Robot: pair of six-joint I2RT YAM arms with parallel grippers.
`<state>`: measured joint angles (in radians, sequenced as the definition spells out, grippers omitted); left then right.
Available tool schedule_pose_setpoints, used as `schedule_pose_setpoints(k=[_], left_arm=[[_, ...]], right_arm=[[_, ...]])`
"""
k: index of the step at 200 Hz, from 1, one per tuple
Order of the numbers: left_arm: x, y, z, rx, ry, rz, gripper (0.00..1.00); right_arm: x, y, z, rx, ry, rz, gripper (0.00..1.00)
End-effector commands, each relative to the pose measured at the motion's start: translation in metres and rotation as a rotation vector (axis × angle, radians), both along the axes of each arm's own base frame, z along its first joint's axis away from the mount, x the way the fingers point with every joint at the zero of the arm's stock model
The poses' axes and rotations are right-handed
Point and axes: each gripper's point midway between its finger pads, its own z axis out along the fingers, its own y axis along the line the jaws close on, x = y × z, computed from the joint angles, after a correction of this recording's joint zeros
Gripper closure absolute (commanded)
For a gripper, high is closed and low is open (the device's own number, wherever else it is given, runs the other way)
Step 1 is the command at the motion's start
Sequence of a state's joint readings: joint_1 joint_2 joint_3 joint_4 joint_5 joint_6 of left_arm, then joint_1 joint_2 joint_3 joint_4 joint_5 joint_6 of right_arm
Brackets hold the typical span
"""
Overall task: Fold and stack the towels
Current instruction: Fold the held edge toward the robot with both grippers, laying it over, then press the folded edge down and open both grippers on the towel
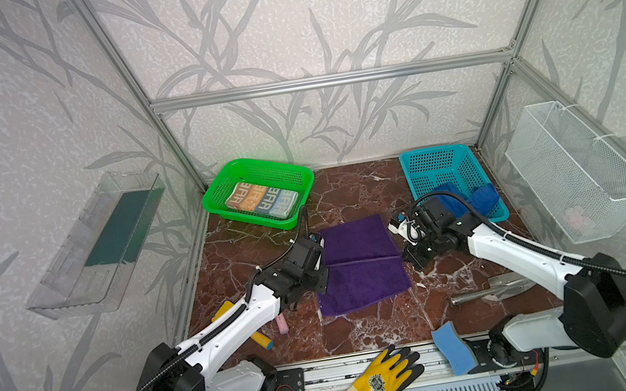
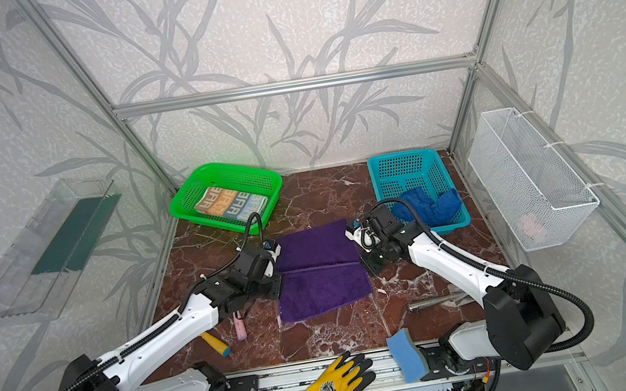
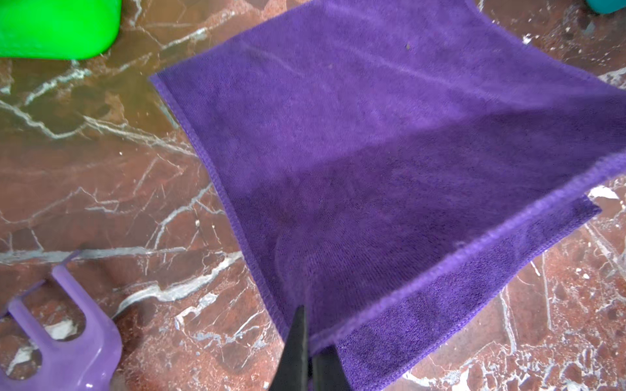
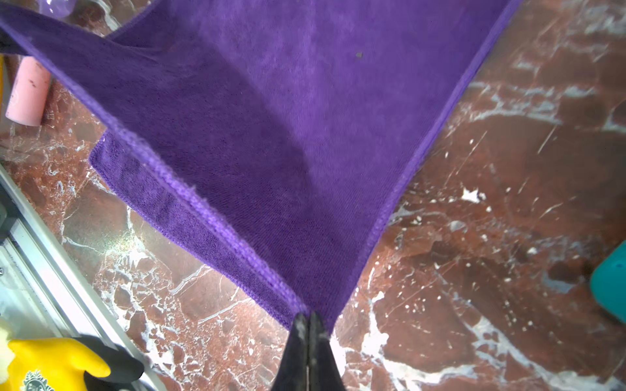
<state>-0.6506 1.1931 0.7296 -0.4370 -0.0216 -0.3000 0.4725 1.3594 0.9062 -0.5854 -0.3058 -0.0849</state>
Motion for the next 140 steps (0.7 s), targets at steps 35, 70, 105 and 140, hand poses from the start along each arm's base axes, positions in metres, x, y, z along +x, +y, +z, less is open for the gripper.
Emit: schedule_pose_setpoints(k=[35, 70, 105, 140], left_arm=[[-0.014, 0.006, -0.024, 0.001, 0.072, 0.056, 1.00], [-0.022, 0.004, -0.029, -0.008, 0.085, 0.057, 1.00], [-0.028, 0.001, -0.031, -0.019, 0.090, 0.059, 1.00], [-0.025, -0.003, -0.021, -0.037, 0.054, 0.065, 1.00]], right_arm=[[-0.019, -0.013, -0.027, -0.073, 0.127, -0.059, 1.00], [-0.028, -0.011, -0.034, -0.062, 0.155, -0.065, 1.00], [-0.034, -0.006, -0.041, -0.063, 0.168, -0.055, 1.00], [-0.031, -0.002, -0.037, -0.049, 0.146, -0.055, 1.00]])
